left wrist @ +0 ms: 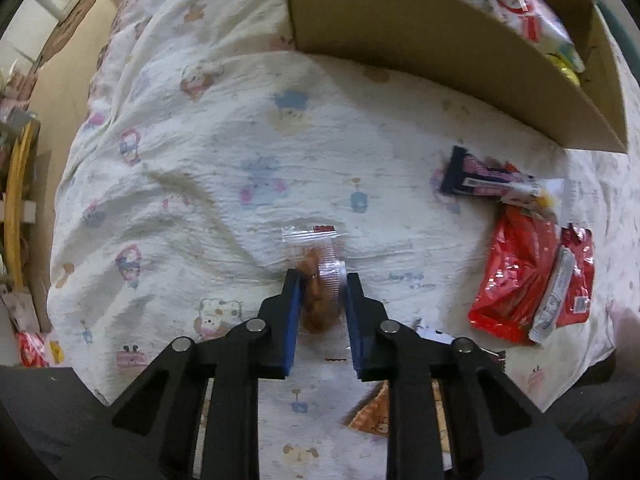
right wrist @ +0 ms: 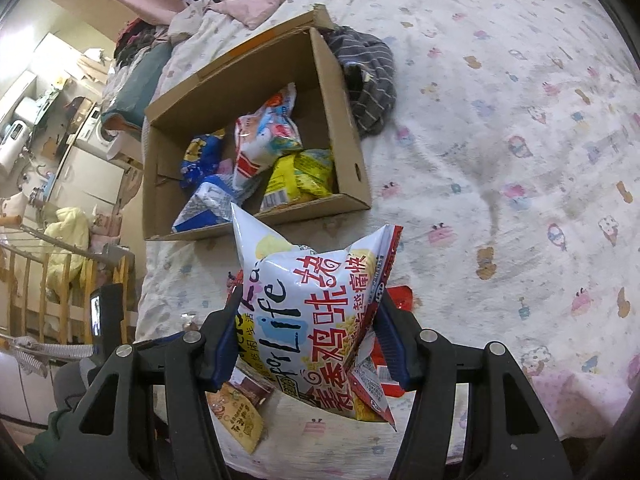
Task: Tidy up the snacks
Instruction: 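Grasp the small clear packet with the left gripper while the right gripper lifts the white bag, then lower both held snacks into the box and open both grippers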
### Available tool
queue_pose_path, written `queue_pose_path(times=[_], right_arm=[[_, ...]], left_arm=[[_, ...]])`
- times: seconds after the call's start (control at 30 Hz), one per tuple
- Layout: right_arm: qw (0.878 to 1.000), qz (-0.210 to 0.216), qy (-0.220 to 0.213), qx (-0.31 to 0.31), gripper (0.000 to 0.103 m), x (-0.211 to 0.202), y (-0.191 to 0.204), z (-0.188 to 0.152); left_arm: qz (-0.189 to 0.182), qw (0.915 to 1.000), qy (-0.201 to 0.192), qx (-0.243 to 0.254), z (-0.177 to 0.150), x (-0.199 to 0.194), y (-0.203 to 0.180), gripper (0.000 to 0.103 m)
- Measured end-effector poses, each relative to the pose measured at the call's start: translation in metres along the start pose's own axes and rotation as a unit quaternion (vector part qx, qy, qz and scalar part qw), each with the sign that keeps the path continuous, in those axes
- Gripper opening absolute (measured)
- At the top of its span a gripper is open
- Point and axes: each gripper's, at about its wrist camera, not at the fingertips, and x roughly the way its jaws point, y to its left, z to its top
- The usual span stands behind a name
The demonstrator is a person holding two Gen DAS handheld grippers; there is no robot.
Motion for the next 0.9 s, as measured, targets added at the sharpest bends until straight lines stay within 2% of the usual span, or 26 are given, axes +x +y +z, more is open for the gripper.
queue_pose_path(times=[0.33, 0.5, 0.7, 0.9], right_arm=[[1.0, -0.002, -0.005, -0.013, 0.062, -0.005, 0.007, -0.002], [1.0, 0.005, -0.015, -0.016, 0.062, -0.012, 0.009, -0.004], [0.999, 0.024, -0.045, -0.02, 0.062, -0.024, 0.017, 0.003], [0.994, 0.043, -0.092, -0.028, 0.062, -0.038, 0.028, 0.026]], left_arm=[[-0.01, 0.9971, -0.073, 0.02, -0.011, -0.039, -0.006, 0.014], [-0.016, 0.993, -0.113, 0.032, -0.011, -0.067, -0.009, 0.014], [-0.025, 0.9845, -0.17, 0.035, 0.016, -0.107, -0.012, 0.014], [-0.037, 0.9734, -0.22, 0.054, 0.046, -0.138, -0.015, 0.014]])
